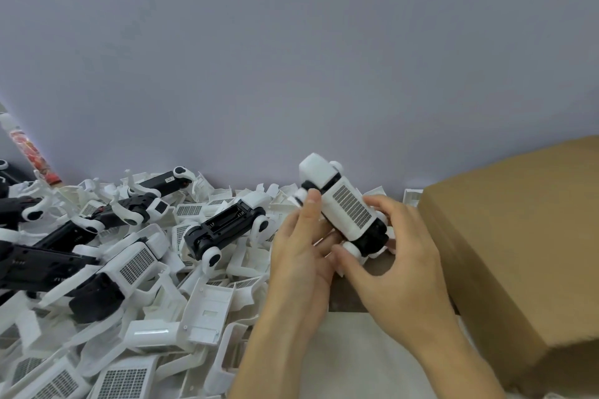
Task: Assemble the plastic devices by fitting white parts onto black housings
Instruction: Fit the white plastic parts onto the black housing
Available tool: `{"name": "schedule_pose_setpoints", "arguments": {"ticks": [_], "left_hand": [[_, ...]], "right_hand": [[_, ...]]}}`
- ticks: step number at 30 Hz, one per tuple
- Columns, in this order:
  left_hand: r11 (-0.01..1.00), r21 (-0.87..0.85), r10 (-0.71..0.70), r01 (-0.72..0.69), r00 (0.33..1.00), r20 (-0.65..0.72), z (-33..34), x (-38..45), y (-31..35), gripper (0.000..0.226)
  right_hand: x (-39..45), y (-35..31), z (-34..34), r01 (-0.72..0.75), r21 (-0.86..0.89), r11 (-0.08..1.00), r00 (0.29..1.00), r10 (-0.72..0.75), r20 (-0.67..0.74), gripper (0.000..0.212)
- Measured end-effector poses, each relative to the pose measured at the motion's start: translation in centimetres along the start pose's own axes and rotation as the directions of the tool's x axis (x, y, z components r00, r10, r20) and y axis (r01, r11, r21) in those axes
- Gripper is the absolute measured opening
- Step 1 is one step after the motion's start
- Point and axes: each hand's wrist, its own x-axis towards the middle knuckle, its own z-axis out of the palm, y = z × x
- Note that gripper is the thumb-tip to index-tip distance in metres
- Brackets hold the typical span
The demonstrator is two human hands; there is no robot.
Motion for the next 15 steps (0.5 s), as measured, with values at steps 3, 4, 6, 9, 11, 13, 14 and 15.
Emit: {"name": "schedule_pose_setpoints", "arguments": {"ticks": [3,4,6,9,11,13,14,15], "left_hand": [[1.000,0.016,-0.022,0.021,0.999,0.043,0.1,0.1,0.0,0.049],[0.999,0.035,-0.033,0.031,0.998,0.062,0.0,0.2,0.0,0.049],[0.995,0.077,-0.072,0.064,0.991,0.115,-0.5,0.2,0.4,0.052],[0.990,0.121,-0.081,0.067,0.990,0.116,-2.0,0.5,1.6,0.043],[0.985,0.171,-0.004,-0.003,0.999,0.040,-2.8,0.8,2.3,0.031],[0.964,0.255,0.081,-0.071,0.996,-0.027,-3.2,1.0,2.4,0.026],[0.951,0.294,0.110,-0.090,0.993,-0.050,-3.4,1.0,2.3,0.026],[0.941,0.324,0.123,-0.097,0.991,-0.060,-3.4,1.0,2.2,0.026]], "right_hand": [[0.2,0.0,-0.5,-0.060,0.004,0.998,0.998,0.060,-0.035,0.047],[0.3,0.0,-0.7,-0.084,0.009,0.996,0.996,0.084,-0.022,0.042],[0.3,0.0,-1.1,-0.157,0.039,0.987,0.988,0.157,-0.009,0.029],[0.4,0.2,-2.1,-0.369,0.072,0.927,0.929,0.369,0.016,0.018],[0.4,0.4,-3.1,-0.581,0.112,0.806,0.813,0.569,0.126,0.032],[0.4,-0.2,-4.2,-0.773,0.255,0.581,0.634,0.716,0.291,0.026],[0.3,-0.6,-4.6,-0.829,0.306,0.469,0.557,0.744,0.369,0.024],[0.3,-1.0,-5.0,-0.856,0.353,0.378,0.507,0.749,0.426,0.023]]}}
